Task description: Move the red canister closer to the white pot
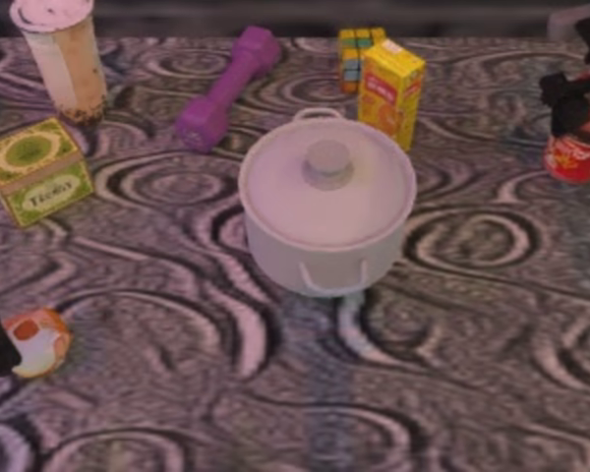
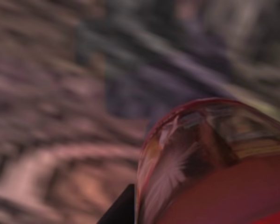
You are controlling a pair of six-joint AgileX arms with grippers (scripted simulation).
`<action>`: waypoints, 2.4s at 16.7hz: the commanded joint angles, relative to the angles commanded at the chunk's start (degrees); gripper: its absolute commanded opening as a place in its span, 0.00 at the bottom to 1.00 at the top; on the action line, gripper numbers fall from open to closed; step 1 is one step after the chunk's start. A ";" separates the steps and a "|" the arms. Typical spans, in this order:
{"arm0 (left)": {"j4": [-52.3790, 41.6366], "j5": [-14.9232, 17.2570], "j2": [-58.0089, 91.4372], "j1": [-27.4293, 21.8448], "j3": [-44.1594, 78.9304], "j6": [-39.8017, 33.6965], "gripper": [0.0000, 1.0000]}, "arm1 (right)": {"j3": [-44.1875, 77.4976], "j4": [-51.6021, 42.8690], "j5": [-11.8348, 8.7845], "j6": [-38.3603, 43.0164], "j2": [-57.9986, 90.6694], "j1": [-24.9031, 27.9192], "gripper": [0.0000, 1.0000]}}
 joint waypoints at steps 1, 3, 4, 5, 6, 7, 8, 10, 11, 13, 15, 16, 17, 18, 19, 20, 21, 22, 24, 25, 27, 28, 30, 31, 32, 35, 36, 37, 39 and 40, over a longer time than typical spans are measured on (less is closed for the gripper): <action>0.00 0.00 0.00 0.00 0.00 0.00 1.00 | 0.00 0.00 0.00 0.00 0.00 0.00 0.47; 0.00 0.00 0.00 0.00 0.00 0.00 1.00 | 0.00 0.00 0.00 0.00 0.00 0.00 0.32; 0.00 0.00 0.00 0.00 0.00 0.00 1.00 | 0.00 0.00 0.00 0.00 0.00 0.00 0.25; 0.00 0.00 0.00 0.00 0.00 0.00 1.00 | 0.00 0.00 0.00 0.00 0.00 0.00 0.17; 0.00 0.00 0.00 0.00 0.00 0.00 1.00 | 0.00 0.00 0.00 0.00 0.00 0.00 0.10; 0.00 0.00 0.00 0.00 0.00 0.00 1.00 | 0.00 0.00 0.00 0.00 0.00 0.00 0.02; 0.00 0.00 0.00 0.00 0.00 0.00 1.00 | 0.00 0.00 0.00 0.00 0.00 0.00 0.00; 0.00 0.00 0.00 0.00 0.00 0.00 1.00 | 0.00 0.00 0.00 0.00 0.00 0.00 0.00; 0.00 0.00 0.00 0.00 0.00 0.00 1.00 | 0.00 0.00 0.00 0.00 0.00 0.00 0.00; 0.00 0.00 0.00 0.00 0.00 0.00 1.00 | 0.00 0.00 0.00 0.00 0.00 0.00 0.00; 0.00 0.00 0.00 0.00 0.00 0.00 1.00 | 0.00 0.00 0.00 0.00 0.00 0.00 0.00; 0.00 0.00 0.00 0.00 0.00 0.00 1.00 | 0.03 -0.02 -0.01 0.08 -0.09 -0.22 0.00; 0.00 0.00 0.00 0.00 0.00 0.00 1.00 | -0.12 -0.04 -0.01 0.07 -0.24 -0.19 0.00; 0.00 0.00 0.00 0.00 0.00 0.00 1.00 | -0.85 -0.12 -0.04 0.03 -0.99 -0.12 0.00; 0.00 0.00 0.00 0.00 0.00 0.00 1.00 | -2.19 -0.29 -0.06 0.02 -2.34 -0.05 0.00; 0.00 0.00 0.00 0.00 0.00 0.00 1.00 | -4.04 -0.54 -0.09 0.05 -4.31 -0.02 0.00; 0.00 0.00 0.00 0.00 0.00 0.00 1.00 | -6.24 -0.85 -0.12 0.10 -6.86 0.01 0.00; 0.00 0.00 0.00 0.00 0.00 0.00 1.00 | -8.68 -1.22 -0.14 0.15 -9.88 0.04 0.00; 0.00 0.00 0.00 0.00 0.00 0.00 1.00 | -13.93 -2.05 -0.20 0.18 -16.65 0.16 0.00; 0.00 0.00 0.00 0.00 0.00 0.00 1.00 | -16.54 -2.48 -0.23 0.17 -19.94 0.25 0.00; 0.00 0.00 0.00 0.00 0.00 0.00 1.00 | -21.12 -3.30 -0.27 0.11 -25.12 0.43 0.00; 0.00 0.00 0.00 0.00 0.00 0.00 1.00 | -22.76 -3.63 -0.28 0.07 -26.80 0.50 0.00; 0.00 0.00 0.00 0.00 0.00 0.00 1.00 | -24.26 -3.98 -0.31 0.03 -28.33 0.59 0.00; 0.00 0.00 0.00 0.00 0.00 0.00 1.00 | -24.26 -3.99 -0.31 0.03 -28.34 0.59 0.00; 0.00 0.00 0.00 0.00 0.00 0.00 1.00 | -24.26 -3.99 -0.31 0.03 -28.34 0.59 0.00; 0.00 0.00 0.00 0.00 0.00 0.00 1.00 | -24.31 -3.58 -0.14 0.94 -28.16 0.77 0.00; 0.00 0.00 0.00 0.00 0.00 0.00 1.00 | -24.71 -3.13 0.14 2.22 -28.13 1.48 0.00; 0.00 0.00 0.00 0.00 0.00 0.00 1.00 | -25.30 -2.52 0.56 4.09 -28.10 2.42 0.00; 0.00 0.00 0.00 0.00 0.00 0.00 1.00 | -26.94 -0.85 1.68 9.48 -28.07 4.86 0.00; 0.00 0.00 0.00 0.00 0.00 0.00 1.00 | -27.93 0.14 2.35 12.78 -28.08 6.30 0.00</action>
